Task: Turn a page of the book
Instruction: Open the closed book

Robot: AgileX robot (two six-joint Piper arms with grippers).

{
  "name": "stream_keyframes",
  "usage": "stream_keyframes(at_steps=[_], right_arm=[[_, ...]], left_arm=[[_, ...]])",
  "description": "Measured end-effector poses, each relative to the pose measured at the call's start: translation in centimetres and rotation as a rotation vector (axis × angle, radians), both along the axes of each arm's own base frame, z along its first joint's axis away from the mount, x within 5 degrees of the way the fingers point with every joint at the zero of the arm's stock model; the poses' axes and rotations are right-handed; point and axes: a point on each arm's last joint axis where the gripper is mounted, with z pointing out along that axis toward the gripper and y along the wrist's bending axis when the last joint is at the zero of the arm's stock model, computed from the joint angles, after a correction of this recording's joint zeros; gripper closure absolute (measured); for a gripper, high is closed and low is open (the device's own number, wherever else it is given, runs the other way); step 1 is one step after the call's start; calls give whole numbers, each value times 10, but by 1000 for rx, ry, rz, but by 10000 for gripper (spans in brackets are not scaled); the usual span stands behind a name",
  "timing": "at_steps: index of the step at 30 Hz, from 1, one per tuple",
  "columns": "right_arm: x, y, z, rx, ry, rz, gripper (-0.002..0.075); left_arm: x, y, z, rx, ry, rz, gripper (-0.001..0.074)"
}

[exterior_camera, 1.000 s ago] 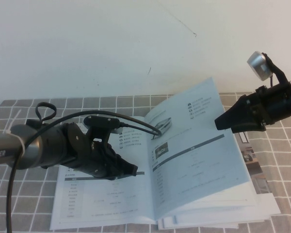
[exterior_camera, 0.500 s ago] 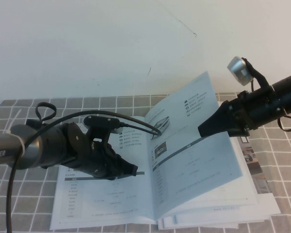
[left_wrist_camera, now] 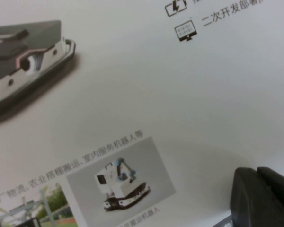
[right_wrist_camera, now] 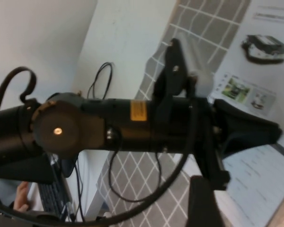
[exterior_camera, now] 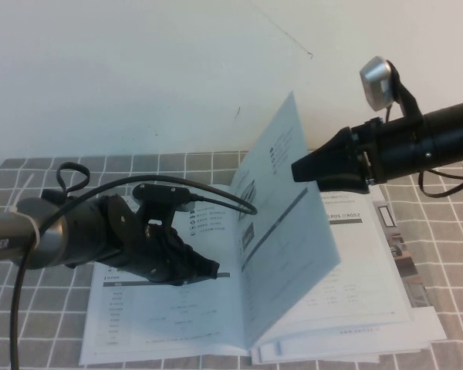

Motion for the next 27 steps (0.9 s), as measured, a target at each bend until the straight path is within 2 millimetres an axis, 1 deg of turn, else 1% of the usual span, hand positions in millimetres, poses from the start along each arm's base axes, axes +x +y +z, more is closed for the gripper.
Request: stream_keyframes(at_steps=[8,12,18,21,27], right_arm=[[-14,36,2,34,-26,89,329],[-19,49,5,59,-40,112,329],[-17,53,10,126,-60,90,329],[-17,53,11,133,-65,88,329],[-16,53,11,127,-87,82,329]], left_arm=[[0,0,0,-13,1,19,738],[1,0,0,-16,3,25,738],[1,0,0,-30,12,50,738],[1,-1,0,-46,19,78,738],[5,8,1,-77,38,159,738]])
